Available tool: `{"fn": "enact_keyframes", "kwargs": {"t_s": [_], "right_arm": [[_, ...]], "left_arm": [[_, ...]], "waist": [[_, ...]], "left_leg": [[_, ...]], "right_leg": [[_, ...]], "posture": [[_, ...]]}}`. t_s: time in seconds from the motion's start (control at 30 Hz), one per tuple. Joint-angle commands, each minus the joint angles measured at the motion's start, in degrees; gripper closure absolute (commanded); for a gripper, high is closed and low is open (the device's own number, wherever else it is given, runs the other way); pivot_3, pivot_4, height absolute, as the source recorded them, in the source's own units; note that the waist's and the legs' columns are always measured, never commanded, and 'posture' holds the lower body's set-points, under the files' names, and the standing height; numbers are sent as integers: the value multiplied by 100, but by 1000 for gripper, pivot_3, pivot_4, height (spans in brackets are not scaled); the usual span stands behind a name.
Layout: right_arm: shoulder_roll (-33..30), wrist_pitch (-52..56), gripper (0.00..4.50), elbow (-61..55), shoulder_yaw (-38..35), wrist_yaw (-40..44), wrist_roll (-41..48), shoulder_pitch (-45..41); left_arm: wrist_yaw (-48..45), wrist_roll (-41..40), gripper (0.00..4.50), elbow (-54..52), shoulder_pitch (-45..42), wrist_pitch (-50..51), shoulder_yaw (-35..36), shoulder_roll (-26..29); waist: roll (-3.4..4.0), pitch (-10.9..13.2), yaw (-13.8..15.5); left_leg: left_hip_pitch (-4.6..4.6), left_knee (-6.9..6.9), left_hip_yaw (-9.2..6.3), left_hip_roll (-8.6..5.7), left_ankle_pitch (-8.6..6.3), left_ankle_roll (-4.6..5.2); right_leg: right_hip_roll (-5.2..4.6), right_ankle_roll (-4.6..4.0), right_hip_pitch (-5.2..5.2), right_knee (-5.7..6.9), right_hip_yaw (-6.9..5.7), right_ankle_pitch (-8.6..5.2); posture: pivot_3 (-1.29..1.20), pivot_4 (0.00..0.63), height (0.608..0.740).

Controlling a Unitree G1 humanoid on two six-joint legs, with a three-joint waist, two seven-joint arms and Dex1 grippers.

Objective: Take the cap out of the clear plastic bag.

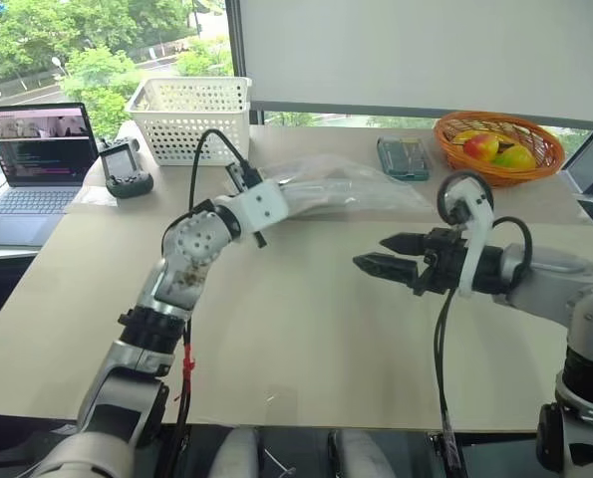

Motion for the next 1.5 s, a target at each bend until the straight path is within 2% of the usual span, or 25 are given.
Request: {"fn": "enact_keyframes", "kwargs": {"t_s": [0.03, 0.23, 0.3, 0.57, 1.0, 1.13, 1.2, 1.23, 1.27, 1.47, 1.5], "right_arm": [[651, -177, 0, 413, -332, -744, 434, -268], [1800, -422, 0, 1242, -624, -2174, 681, -356], [1956, -574, 0, 1388, -749, -2432, 691, -370], [1968, -1035, 0, 1867, -967, -2721, 727, -495], [2558, -2229, 0, 2795, -1422, -3075, 1033, -832], [2773, -2382, 1007, 3112, -1345, -3401, 973, -971], [2818, -2354, 1681, 3189, -1297, -3539, 957, -954], [2825, -2344, 2159, 3217, -1284, -3587, 955, -947], [2824, -2304, 2370, 3252, -1238, -3626, 926, -940], [2860, -2357, 4471, 3461, -1097, -3741, 879, -1090], [2861, -2408, 4471, 3556, -1075, -3744, 844, -1223]], "left_arm": [[-121, -254, 4460, -49, -141, 134, 111, 15], [-152, -283, 4460, -264, -1, 308, 61, 15], [-144, -272, 4460, -352, 34, 385, 65, 13], [-124, -258, 4460, -738, 235, 676, 65, 29], [-160, -238, 4460, -1357, 628, 1061, -64, -33], [-169, -233, 4500, -1409, 714, 1127, -80, -21], [-168, -238, 4500, -1451, 743, 1166, -78, -27], [-165, -239, 4500, -1472, 753, 1187, -80, -35], [-169, -237, 4500, -1492, 765, 1191, -83, -31], [-454, -442, 4500, -1643, 844, 1480, -47, 38], [-609, -548, 4500, -1756, 932, 1546, -62, 73]], "waist": [[0, 0, -18], [0, 0, -12], [0, 0, -10], [1, 0, 4], [1, 0, -85], [1, -1, -140], [2, 0, -147], [2, 0, -146], [2, 0, -144], [2, -1, -148], [2, -1, -156]], "left_leg": [[2, 0, 0, 0, 0, 0], [0, 0, -1, 0, 1, -1], [-5, 0, -1, 0, 1, -1], [-44, 0, 10, -2, 2, -1], [-44, 0, 22, 0, 2, -1], [-43, 0, 23, 0, 2, -1], [-43, -4, 24, 0, 1, -1], [-44, -5, 25, 0, 1, -1], [-44, -5, 25, 0, 1, -1], [-43, -5, 27, 0, 1, -1], [-43, -5, 28, 0, 1, -1]], "right_leg": [[0, -1, 1, 1, 1, 0], [1, -3, -5, 10, 2, 2], [1, -3, -9, 8, 3, 2], [0, -4, -69, 33, 17, 3], [2, -5, -75, 36, 29, 5], [2, -5, -76, 37, 30, 5], [2, -5, -78, 37, 32, 5], [2, -5, -79, 37, 32, 5], [2, -5, -79, 37, 33, 5], [2, -4, -79, 37, 35, 6], [2, -4, -80, 38, 35, 6]], "posture": [[0, 150, 740], [0, 150, 740], [0, 150, 740], [0, 150, 740], [0, 150, 740], [0, 150, 740], [0, 150, 740], [0, 150, 740], [0, 150, 740], [0, 150, 740], [0, 150, 740]]}}
